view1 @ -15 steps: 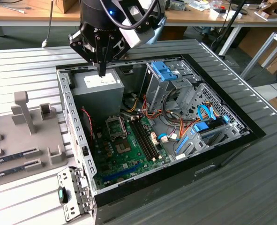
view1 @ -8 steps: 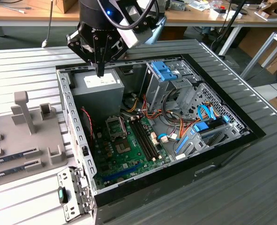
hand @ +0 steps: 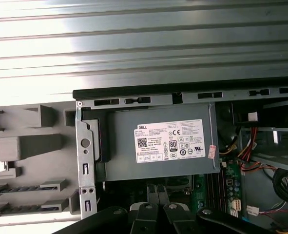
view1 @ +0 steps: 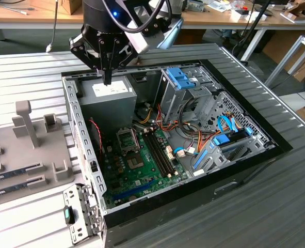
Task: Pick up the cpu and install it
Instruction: 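Reach for the cpu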
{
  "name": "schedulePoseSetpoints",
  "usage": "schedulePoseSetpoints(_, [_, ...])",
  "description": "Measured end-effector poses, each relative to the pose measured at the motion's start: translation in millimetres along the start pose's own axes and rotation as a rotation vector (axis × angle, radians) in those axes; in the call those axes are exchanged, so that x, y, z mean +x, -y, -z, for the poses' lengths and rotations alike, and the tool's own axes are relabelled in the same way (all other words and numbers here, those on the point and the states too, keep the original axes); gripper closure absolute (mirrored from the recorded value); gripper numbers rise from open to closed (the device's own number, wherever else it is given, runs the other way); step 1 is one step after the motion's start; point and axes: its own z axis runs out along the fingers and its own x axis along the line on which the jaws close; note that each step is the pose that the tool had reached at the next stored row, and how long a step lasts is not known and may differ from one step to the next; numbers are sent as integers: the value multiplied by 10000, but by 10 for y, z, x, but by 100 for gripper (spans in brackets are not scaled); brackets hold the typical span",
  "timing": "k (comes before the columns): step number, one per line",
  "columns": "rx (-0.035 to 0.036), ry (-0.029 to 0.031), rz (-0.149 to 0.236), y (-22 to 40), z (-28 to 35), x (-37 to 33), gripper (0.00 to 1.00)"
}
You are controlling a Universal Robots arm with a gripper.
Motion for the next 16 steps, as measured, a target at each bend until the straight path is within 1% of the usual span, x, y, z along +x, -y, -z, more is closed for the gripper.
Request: schedulePoseSetpoints(16, [0, 0, 0, 7, 3, 95, 89])
